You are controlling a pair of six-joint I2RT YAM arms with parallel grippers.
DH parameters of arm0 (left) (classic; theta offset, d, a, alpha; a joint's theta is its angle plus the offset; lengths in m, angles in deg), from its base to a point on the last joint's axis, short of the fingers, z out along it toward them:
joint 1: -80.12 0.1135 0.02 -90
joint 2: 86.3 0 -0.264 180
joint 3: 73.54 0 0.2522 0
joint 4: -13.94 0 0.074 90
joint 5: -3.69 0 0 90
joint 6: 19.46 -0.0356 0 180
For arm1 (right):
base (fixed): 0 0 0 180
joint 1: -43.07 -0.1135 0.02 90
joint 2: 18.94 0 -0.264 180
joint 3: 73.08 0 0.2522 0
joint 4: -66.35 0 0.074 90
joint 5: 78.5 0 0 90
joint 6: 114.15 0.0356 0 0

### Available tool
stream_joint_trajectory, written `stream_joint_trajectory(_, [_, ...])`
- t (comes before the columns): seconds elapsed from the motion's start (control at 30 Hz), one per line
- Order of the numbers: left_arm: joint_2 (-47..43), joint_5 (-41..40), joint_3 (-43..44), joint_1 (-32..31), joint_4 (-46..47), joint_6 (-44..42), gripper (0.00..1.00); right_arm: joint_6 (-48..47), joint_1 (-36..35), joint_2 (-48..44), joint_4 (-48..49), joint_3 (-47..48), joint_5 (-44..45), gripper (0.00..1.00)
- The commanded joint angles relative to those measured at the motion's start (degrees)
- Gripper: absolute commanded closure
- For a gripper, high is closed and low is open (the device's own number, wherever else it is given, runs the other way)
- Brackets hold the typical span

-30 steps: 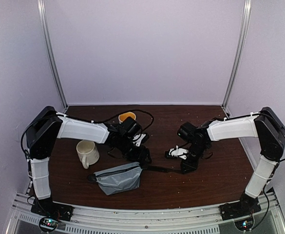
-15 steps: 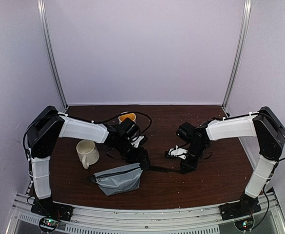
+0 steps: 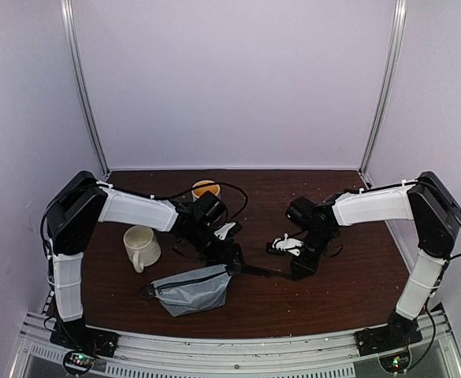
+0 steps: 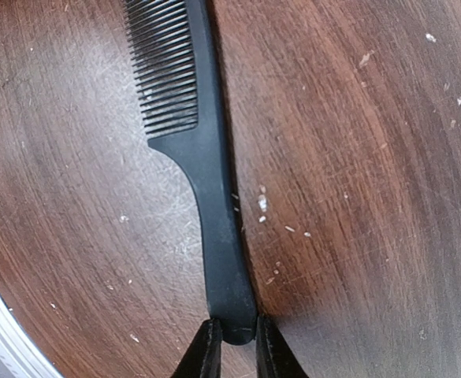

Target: Sort the hair-cutting tools

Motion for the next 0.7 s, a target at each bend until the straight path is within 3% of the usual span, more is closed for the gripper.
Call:
stream_joint_trajectory(0.0, [2.3, -0.1, 2.0, 0.2, 0.4, 1.6, 0.39, -0.4, 0.4, 4.6, 3.6, -3.0, 5.8, 0.84])
stream_joint_trajectory(0.17, [3.3, 1.6, 1.9, 0.2, 3.1, 2.7, 0.39, -0.3, 0.4, 4.7, 3.6, -2.8, 5.9, 0.84])
stream_joint_trajectory(0.47, [1.5, 6.5, -0.8, 0.2, 11.3, 4.1, 0.47, 0.1, 1.0, 3.4, 4.7, -3.2, 4.3, 0.81])
stream_joint_trajectory(0.67, [1.9, 4.1, -0.8, 0.3, 8.4, 3.5, 0.47, 0.4, 2.4, 1.3, 2.9, -2.6, 0.9, 0.75])
